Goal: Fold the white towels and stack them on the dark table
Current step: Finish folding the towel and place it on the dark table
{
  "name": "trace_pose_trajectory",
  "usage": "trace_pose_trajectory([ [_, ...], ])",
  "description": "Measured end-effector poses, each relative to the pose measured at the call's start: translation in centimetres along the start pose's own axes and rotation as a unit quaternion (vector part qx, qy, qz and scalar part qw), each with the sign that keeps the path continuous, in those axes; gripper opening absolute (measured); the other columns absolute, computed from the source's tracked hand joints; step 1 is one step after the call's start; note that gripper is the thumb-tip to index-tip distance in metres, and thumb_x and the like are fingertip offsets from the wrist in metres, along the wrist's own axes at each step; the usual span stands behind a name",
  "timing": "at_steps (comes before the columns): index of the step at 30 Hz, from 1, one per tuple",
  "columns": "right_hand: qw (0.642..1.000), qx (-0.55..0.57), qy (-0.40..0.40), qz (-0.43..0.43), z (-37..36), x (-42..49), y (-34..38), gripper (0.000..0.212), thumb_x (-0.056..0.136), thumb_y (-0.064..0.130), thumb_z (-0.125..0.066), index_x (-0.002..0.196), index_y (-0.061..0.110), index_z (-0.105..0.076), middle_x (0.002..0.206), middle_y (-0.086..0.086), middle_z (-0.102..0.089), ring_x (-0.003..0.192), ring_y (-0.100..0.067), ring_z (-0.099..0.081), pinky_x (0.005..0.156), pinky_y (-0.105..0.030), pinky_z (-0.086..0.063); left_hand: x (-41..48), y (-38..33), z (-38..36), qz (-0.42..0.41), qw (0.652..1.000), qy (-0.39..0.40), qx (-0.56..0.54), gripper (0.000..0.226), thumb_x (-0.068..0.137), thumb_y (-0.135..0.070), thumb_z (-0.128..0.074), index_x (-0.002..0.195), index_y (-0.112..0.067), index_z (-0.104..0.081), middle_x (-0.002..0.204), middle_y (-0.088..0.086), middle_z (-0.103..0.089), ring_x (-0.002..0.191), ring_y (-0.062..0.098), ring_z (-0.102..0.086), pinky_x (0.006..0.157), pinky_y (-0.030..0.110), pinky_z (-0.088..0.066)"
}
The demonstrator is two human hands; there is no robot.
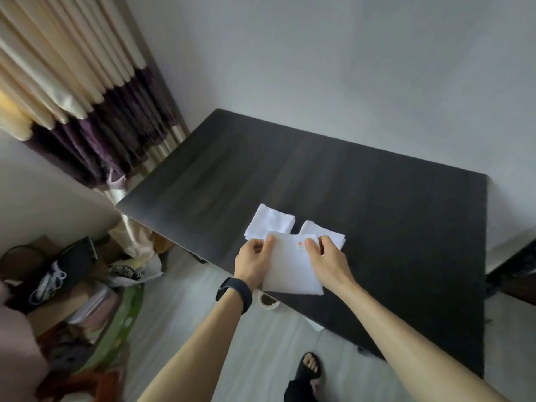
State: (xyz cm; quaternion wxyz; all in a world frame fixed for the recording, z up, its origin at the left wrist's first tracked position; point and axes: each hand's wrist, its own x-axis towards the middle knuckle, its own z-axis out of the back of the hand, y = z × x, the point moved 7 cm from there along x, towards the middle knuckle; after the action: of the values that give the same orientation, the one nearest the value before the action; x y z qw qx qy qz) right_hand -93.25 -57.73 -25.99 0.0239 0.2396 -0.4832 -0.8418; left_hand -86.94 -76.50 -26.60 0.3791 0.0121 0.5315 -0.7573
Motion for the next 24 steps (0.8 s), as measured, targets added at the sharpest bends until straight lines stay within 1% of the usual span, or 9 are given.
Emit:
trace_pose_trajectory([
  [4, 0.999, -0.03, -0.012, -0.021, -3.2, 5.9, 0.3, 0.027, 0.103, 0.04, -0.039, 0.093, 0.017, -0.045, 0.08, 0.004, -0.054, 0.069, -0.008, -0.051, 0.056, -0.022, -0.038, 7.3, -0.6, 1.0, -0.004, 0.999, 0.005, 0.043, 0.037, 0.091, -0.057, -0.052, 0.094, -0.022, -0.062, 0.092, -0.009, -0.065, 0.081, 0.008, -0.06, 0.06, 0.022, -0.042],
  [6, 0.998, -0.041, -0.037, -0.031, -4.4, 8.6, 0.3, 0.026, 0.104, 0.041, -0.038, 0.1, 0.018, -0.047, 0.084, 0.004, -0.057, 0.072, -0.008, -0.056, 0.055, -0.02, -0.039, 10.7, -0.5, 1.0, -0.008, 0.998, 0.013, 0.06, 0.035, 0.092, -0.056, -0.051, 0.097, -0.023, -0.062, 0.095, -0.008, -0.066, 0.083, 0.006, -0.06, 0.06, 0.021, -0.042],
  [9, 0.994, -0.057, -0.078, -0.05, -5.9, 12.0, 0.5, 0.028, 0.104, 0.042, -0.038, 0.098, 0.017, -0.048, 0.084, 0.004, -0.058, 0.069, -0.009, -0.057, 0.051, -0.018, -0.036, 15.0, -0.4, 0.7, -0.014, 0.996, 0.026, 0.079, 0.033, 0.094, -0.053, -0.05, 0.1, -0.022, -0.061, 0.095, -0.009, -0.064, 0.081, 0.001, -0.057, 0.059, 0.017, -0.04],
  [12, 0.988, -0.082, -0.108, -0.074, -7.6, 15.2, -0.1, 0.029, 0.104, 0.041, -0.035, 0.095, 0.016, -0.047, 0.082, 0.001, -0.058, 0.068, -0.009, -0.055, 0.051, -0.024, -0.035, 19.4, 0.3, 0.1, -0.028, 0.993, 0.054, 0.101, 0.032, 0.096, -0.052, -0.048, 0.099, -0.022, -0.058, 0.095, -0.008, -0.064, 0.083, 0.008, -0.06, 0.066, 0.024, -0.046],
  [14, 0.983, -0.097, -0.123, -0.098, -8.6, 16.6, -1.0, 0.029, 0.104, 0.041, -0.033, 0.095, 0.017, -0.046, 0.087, -0.002, -0.06, 0.074, -0.017, -0.058, 0.058, -0.032, -0.04, 21.4, 0.9, -0.6, -0.047, 0.988, 0.074, 0.126, 0.03, 0.097, -0.052, -0.046, 0.099, -0.024, -0.056, 0.097, -0.006, -0.066, 0.086, 0.014, -0.062, 0.074, 0.031, -0.05],
  [16, 0.976, -0.121, -0.135, -0.121, -9.5, 17.5, -2.1, 0.028, 0.104, 0.042, -0.032, 0.097, 0.018, -0.045, 0.091, -0.003, -0.06, 0.078, -0.022, -0.059, 0.062, -0.034, -0.042, 23.0, 1.5, -1.5, -0.065, 0.982, 0.093, 0.152, 0.026, 0.098, -0.052, -0.043, 0.098, -0.027, -0.052, 0.098, -0.005, -0.066, 0.087, 0.018, -0.062, 0.078, 0.036, -0.053],
  [18, 0.969, -0.142, -0.149, -0.137, -9.9, 17.8, -2.7, 0.028, 0.105, 0.041, -0.032, 0.098, 0.017, -0.045, 0.093, -0.004, -0.06, 0.078, -0.022, -0.06, 0.06, -0.033, -0.039, 24.0, 2.2, -2.3, -0.076, 0.974, 0.117, 0.179, 0.022, 0.098, -0.053, -0.041, 0.097, -0.032, -0.049, 0.099, -0.006, -0.064, 0.089, 0.02, -0.061, 0.077, 0.037, -0.052],
  [21, 0.963, -0.146, -0.171, -0.147, -9.9, 17.8, -3.2, 0.026, 0.105, 0.038, -0.034, 0.095, 0.017, -0.044, 0.088, -0.004, -0.062, 0.073, -0.022, -0.058, 0.057, -0.032, -0.036, 24.8, 2.9, -3.2, -0.1, 0.961, 0.14, 0.217, 0.018, 0.098, -0.053, -0.038, 0.098, -0.036, -0.046, 0.101, -0.009, -0.063, 0.09, 0.019, -0.06, 0.07, 0.033, -0.047],
  [24, 0.959, -0.161, -0.179, -0.151, -10.2, 18.1, -3.7, 0.025, 0.105, 0.041, -0.033, 0.097, 0.02, -0.044, 0.092, -0.002, -0.063, 0.073, -0.018, -0.06, 0.057, -0.032, -0.044, 25.3, 3.3, -3.4, -0.094, 0.962, 0.133, 0.22, 0.021, 0.098, -0.055, -0.035, 0.098, -0.036, -0.044, 0.099, -0.009, -0.063, 0.088, 0.02, -0.06, 0.07, 0.034, -0.046],
])
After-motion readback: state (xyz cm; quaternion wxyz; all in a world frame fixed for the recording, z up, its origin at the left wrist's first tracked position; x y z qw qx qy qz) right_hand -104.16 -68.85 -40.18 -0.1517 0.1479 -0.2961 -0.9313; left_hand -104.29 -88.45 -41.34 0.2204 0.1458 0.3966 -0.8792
